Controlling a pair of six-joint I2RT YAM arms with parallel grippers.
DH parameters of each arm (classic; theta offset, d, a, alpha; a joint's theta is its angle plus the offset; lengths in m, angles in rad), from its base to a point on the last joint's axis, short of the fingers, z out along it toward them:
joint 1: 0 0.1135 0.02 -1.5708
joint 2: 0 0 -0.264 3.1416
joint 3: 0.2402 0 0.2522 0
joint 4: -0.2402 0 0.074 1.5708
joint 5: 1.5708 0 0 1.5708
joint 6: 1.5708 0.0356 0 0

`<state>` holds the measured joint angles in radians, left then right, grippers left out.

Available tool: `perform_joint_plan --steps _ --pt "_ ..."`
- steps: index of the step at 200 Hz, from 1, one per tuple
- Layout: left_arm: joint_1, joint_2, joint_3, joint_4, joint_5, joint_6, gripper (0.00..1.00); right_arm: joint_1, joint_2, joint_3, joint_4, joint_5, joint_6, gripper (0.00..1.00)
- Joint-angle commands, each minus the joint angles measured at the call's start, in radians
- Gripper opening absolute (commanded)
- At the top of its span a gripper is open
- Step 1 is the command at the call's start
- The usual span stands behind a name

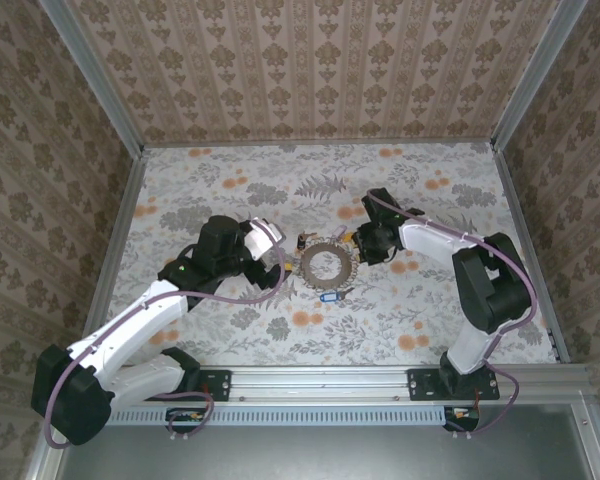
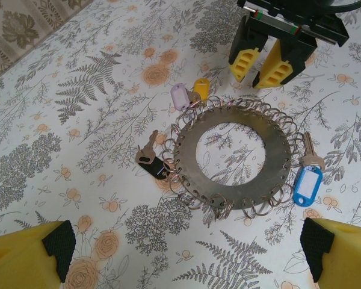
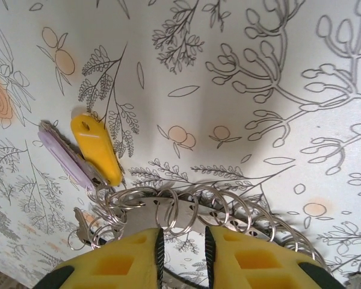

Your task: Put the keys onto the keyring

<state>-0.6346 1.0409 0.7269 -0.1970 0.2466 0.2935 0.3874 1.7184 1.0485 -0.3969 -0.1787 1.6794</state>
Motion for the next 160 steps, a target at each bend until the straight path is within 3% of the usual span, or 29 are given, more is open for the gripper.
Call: perform_joint_plan --steps 1,160 --pt "-0.009 -0.012 0.021 -0.012 0.002 0.024 1.0 0.005 -0.009 -0.054 -0.062 -0.035 0.138 0.28" --pt "-0.012 -0.005 0.017 -0.015 -0.004 0.026 1.0 0.042 0.072 0.013 0.043 -0.045 0.328 0.36"
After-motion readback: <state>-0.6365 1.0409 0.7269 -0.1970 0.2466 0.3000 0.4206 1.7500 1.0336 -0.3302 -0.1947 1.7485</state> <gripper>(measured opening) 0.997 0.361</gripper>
